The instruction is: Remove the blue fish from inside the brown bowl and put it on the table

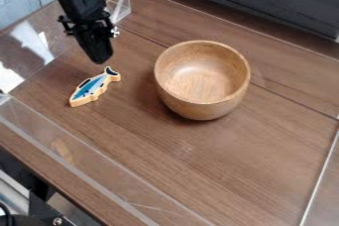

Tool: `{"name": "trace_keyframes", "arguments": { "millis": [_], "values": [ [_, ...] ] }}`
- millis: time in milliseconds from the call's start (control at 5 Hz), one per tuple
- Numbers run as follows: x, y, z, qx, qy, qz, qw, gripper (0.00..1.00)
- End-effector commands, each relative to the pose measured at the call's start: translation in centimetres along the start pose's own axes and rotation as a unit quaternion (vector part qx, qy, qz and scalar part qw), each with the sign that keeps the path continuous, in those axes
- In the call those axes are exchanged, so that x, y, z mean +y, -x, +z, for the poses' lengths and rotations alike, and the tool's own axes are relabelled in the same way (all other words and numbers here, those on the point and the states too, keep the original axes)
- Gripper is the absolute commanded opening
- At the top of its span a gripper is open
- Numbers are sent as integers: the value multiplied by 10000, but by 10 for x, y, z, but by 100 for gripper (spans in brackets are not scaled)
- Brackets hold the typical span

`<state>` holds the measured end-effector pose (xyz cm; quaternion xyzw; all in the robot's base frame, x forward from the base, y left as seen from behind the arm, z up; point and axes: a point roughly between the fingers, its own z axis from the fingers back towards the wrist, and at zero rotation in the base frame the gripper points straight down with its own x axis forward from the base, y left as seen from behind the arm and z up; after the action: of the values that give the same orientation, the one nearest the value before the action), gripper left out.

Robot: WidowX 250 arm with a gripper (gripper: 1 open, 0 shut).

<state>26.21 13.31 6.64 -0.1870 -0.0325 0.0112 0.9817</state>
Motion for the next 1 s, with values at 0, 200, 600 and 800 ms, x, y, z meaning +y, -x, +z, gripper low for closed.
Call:
{"name": "trace_keyframes", "arguments": {
  "millis": [0, 200, 600, 800],
  "values": [
    [5, -7, 11, -50, -179, -400, 9990, 0],
    [8, -6, 6, 138, -225, -704, 9972, 0],
    [2, 12, -16, 42, -208, -437, 9988, 0],
    [-7, 18, -13, 58, -218, -470, 9986, 100]
  ]
}}
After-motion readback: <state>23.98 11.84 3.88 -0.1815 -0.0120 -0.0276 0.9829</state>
